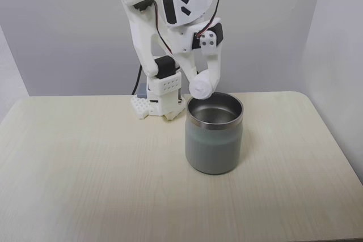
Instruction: Grasp a dressing and put it in the cup.
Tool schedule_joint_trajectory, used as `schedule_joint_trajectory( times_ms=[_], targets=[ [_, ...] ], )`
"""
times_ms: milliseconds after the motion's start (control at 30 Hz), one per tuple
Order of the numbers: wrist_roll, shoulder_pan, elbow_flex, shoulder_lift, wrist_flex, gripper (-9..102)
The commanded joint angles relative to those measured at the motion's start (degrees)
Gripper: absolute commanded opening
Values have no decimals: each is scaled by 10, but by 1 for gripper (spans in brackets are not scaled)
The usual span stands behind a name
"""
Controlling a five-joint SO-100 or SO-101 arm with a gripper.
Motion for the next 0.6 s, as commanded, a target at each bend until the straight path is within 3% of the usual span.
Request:
schedule_joint_trajectory(
  times_ms=[0, 100, 300, 567],
  targets=[
    [9, -2, 0, 8, -12, 0],
    [19, -4, -1, 15, -22, 2],
    [28, -21, -18, 0, -30, 18],
    [25, -39, -22, 2, -21, 24]
  ],
)
